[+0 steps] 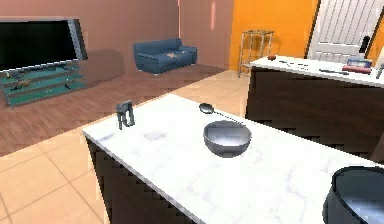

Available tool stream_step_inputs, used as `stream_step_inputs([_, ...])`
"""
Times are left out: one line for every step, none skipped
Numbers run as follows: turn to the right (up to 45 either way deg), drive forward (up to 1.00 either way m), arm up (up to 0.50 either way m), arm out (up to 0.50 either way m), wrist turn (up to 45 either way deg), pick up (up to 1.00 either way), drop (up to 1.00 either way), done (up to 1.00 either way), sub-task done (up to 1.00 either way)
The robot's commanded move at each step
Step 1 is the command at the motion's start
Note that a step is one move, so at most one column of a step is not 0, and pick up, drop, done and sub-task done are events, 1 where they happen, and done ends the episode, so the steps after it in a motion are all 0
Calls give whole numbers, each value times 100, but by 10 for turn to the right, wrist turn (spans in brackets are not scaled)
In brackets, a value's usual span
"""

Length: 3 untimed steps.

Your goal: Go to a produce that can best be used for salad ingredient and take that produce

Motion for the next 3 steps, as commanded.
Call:
stream_step_inputs([0,0,0,0,450,0,0,0,0])
stream_step_inputs([0,0,0,0,450,0,0,0,0])
stream_step_inputs([0,0,0,0,450,0,0,0,0])
